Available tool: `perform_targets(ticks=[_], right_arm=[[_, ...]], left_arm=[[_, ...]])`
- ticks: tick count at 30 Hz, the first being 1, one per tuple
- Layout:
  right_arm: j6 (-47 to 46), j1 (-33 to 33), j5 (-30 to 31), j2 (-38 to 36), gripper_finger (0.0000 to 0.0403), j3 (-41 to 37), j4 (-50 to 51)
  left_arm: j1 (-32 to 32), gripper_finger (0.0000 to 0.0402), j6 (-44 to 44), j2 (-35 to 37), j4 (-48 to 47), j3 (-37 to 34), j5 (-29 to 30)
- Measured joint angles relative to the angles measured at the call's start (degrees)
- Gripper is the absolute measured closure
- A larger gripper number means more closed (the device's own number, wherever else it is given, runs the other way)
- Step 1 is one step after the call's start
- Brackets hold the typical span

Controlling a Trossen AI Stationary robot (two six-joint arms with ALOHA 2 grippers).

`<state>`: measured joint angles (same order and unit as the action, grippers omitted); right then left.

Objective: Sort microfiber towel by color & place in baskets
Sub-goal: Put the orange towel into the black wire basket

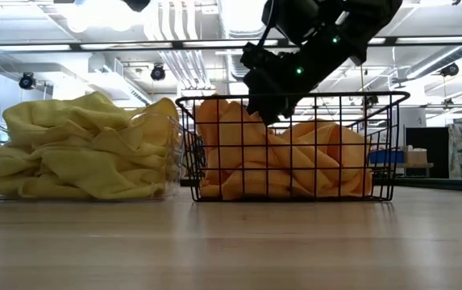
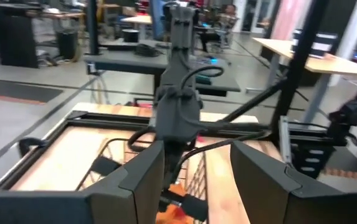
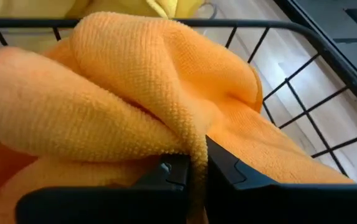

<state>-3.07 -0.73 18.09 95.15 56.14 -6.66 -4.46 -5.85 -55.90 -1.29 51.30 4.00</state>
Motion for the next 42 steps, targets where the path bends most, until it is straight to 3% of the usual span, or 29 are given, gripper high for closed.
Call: perform_targets(ticks=[6, 14, 19, 22, 28, 32, 42], right_arm=[[0.0, 0.0, 0.0, -1.9, 0.0334, 0.1, 0.6], [-0.8, 0.0, 0.0, -6.6, 0.0261, 1.9, 9.9], [-4.8, -0.1, -0.1, -8.8, 0.023, 5.2, 20.2], [-5.4, -0.2, -0.2, -9.5, 0.022, 6.0, 19.9], [-1.9, -0.1, -2.1, -8.8, 0.0229, 1.6, 0.1], [-2.0, -0.1, -2.7, -7.1, 0.0252, -1.0, -6.0], [-2.0, -0.1, -3.2, -3.5, 0.0328, -1.7, -4.1]], left_arm=[[-4.3, 0.0239, -2.6, 2.1, 4.8, -5.6, 7.2], [-10.1, 0.0245, -2.9, 2.7, 14.4, -10.8, 7.5], [-10.9, 0.0245, -2.0, 3.1, 15.0, -11.3, 9.9], [-10.9, 0.0245, -1.6, 3.2, 14.3, -11.3, 10.5], [-11.3, 0.0245, -0.9, 3.3, 13.6, -12.3, 10.6], [-11.6, 0.0245, -0.5, 3.9, 13.8, -13.8, 10.7], [-12.0, 0.0245, 0.4, 10.0, 18.1, -19.4, 13.3]])
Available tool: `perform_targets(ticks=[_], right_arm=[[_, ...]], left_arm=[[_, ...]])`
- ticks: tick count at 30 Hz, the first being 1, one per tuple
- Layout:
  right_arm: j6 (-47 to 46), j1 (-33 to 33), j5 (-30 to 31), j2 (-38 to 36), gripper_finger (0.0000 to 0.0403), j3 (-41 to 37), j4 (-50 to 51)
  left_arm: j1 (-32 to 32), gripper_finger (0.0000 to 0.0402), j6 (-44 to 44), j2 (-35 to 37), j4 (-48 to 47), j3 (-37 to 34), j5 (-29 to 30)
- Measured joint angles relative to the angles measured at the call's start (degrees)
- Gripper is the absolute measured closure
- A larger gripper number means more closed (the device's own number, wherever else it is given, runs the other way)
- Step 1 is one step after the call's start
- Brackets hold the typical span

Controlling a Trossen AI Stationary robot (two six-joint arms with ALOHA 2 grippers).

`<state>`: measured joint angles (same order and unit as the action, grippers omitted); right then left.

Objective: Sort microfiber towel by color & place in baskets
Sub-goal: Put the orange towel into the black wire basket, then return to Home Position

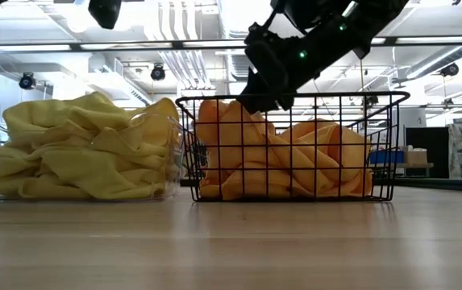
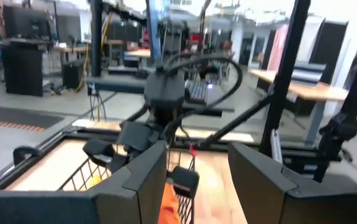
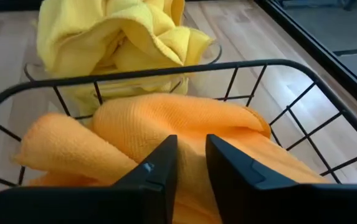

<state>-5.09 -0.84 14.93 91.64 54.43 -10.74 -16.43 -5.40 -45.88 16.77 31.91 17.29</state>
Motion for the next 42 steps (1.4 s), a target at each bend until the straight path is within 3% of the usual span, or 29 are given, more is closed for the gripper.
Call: perform_targets(ticks=[9, 22, 33, 42], right_arm=[[2.2, 0.0, 0.6, -0.4, 0.0373, 0.4, 2.9], [4.3, -1.4, 1.7, -8.0, 0.0357, -0.7, 3.1], [7.9, -10.1, 3.6, -22.6, 0.0355, -12.9, -4.8], [8.6, -11.3, 3.7, -37.2, 0.0355, -23.2, -9.3]], left_arm=[[-0.5, 0.0245, -1.3, 7.0, 8.0, -8.1, 0.0], [-0.9, 0.0245, -1.3, 14.0, 3.0, -11.3, -0.3], [-1.0, 0.0245, 0.5, 24.5, 3.9, -19.9, -0.3], [-1.0, 0.0245, 4.8, 29.6, 2.6, -21.2, -0.3]])
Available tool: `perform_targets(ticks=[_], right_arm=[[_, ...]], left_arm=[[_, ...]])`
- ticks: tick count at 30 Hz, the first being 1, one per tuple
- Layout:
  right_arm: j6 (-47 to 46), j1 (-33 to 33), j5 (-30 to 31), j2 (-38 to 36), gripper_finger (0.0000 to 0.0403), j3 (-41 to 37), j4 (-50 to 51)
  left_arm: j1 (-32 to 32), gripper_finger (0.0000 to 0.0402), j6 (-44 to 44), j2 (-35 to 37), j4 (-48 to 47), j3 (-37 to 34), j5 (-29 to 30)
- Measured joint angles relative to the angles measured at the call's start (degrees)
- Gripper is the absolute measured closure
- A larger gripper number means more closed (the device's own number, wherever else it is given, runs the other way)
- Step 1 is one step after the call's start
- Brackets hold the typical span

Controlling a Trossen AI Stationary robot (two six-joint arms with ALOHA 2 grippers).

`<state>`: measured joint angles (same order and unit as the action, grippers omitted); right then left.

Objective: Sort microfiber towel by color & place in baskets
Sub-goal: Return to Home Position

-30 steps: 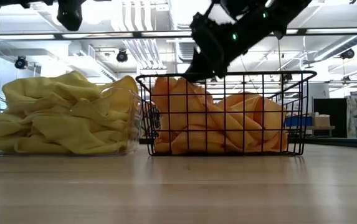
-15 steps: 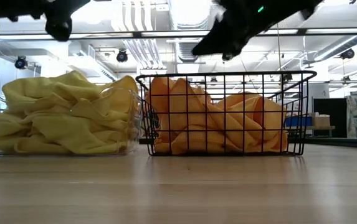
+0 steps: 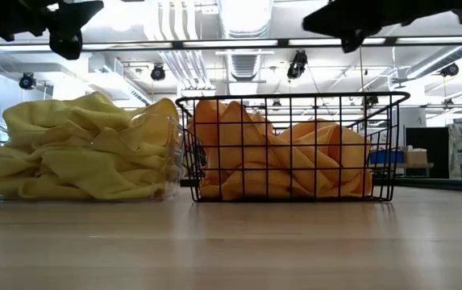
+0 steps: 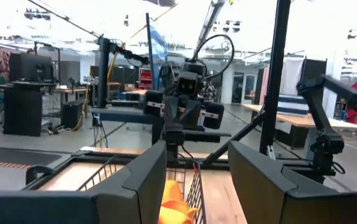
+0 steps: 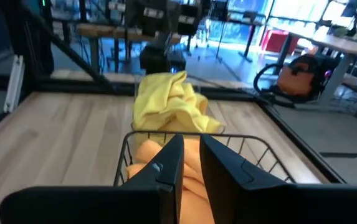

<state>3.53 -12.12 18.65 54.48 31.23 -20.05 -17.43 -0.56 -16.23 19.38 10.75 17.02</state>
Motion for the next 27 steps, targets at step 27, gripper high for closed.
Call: perform_targets(ticks=[27], right_arm=[[9.3, 0.0, -0.6, -10.5, 0.036, -4.1, -2.5]], left_arm=[[0.0, 0.0245, 5.0, 1.7, 0.5, 0.8, 6.4]])
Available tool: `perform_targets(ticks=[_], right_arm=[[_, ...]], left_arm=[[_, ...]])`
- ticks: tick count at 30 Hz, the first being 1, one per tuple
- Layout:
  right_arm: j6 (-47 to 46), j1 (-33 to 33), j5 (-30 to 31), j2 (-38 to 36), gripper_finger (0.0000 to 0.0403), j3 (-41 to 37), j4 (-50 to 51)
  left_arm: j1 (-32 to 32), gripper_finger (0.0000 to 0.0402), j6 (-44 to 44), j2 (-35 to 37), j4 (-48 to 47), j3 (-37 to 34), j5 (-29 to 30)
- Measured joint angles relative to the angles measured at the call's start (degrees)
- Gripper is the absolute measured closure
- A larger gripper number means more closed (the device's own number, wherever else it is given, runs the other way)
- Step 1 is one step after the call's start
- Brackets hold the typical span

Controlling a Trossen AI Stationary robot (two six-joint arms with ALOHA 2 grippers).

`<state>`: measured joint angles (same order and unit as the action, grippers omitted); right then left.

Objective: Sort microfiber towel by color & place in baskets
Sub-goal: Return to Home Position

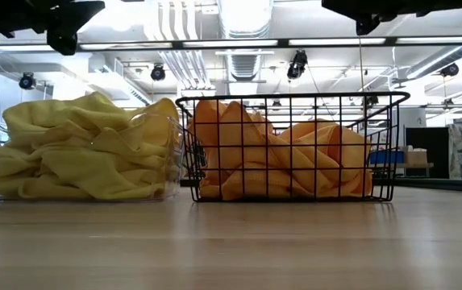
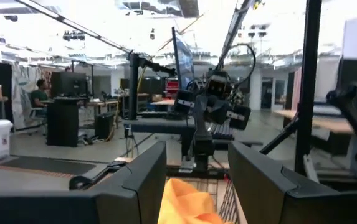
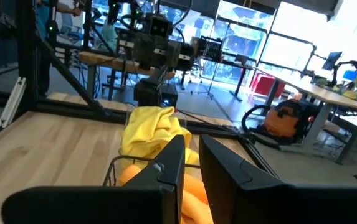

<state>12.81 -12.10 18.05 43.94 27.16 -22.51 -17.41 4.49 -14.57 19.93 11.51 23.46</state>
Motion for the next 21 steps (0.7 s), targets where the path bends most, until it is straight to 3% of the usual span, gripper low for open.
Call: perform_targets(ticks=[11, 21], right_arm=[[0.2, 0.0, -0.5, -2.1, 0.036, -2.8, -0.7], [-0.8, 0.0, -0.1, -14.2, 0.036, -11.1, -1.0]], left_arm=[[0.0, 0.0245, 0.5, 0.9, -8.1, -0.9, 0.0], [0.0, 0.0245, -0.3, 6.3, -8.0, -4.8, 0.0]])
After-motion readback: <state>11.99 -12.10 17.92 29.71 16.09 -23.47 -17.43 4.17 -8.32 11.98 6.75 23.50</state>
